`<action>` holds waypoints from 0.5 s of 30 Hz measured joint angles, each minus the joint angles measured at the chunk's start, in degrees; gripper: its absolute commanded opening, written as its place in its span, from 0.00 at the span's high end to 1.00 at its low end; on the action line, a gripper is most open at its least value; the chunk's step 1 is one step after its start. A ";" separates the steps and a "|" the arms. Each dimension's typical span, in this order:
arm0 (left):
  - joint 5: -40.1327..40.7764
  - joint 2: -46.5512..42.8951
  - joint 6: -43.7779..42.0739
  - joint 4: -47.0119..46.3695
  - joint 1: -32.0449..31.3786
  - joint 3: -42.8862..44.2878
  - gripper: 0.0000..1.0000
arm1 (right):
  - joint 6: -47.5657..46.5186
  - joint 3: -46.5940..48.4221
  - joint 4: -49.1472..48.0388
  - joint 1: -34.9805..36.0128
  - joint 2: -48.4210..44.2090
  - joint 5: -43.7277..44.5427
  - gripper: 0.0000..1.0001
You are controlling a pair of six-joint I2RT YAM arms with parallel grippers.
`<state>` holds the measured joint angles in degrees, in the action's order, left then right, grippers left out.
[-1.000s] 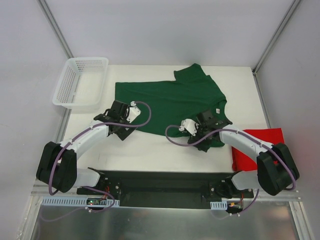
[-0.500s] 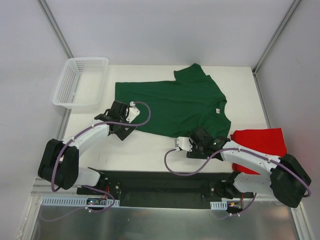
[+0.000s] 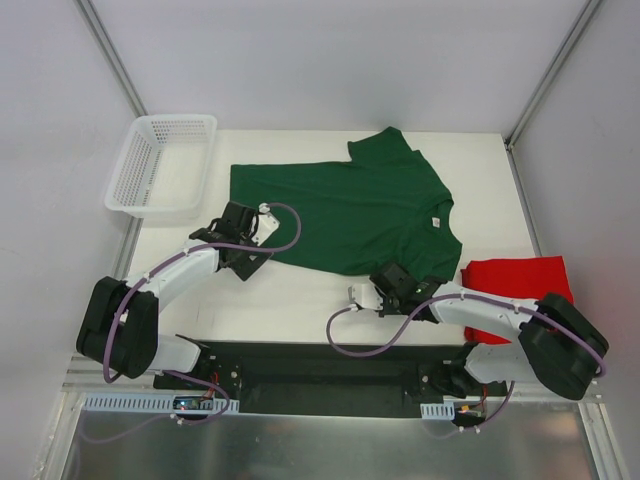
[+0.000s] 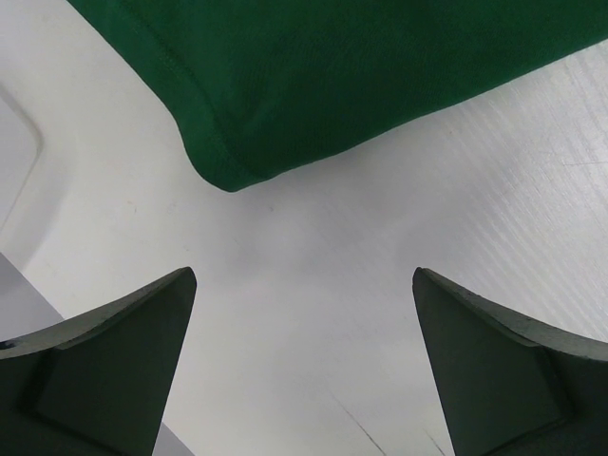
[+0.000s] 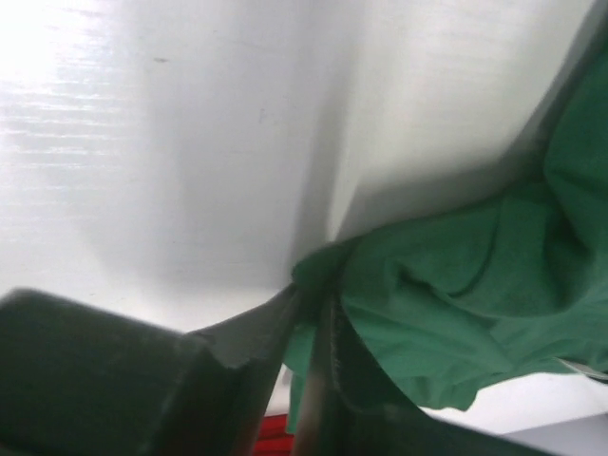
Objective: Fold and stack the t-shirts
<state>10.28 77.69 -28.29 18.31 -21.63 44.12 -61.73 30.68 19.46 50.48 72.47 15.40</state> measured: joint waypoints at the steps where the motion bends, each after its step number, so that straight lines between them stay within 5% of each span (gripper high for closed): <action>1: 0.24 -0.02 0.00 0.00 0.00 0.00 0.01 | -0.13 0.02 0.00 0.04 0.28 0.04 0.99; 15: 0.68 0.09 0.02 -0.02 0.00 0.00 0.00 | 2.49 11.02 12.87 2.78 -4.09 -3.06 0.99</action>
<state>10.96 77.78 -28.27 18.28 -21.63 44.12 -59.24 41.69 32.34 53.25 68.38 12.34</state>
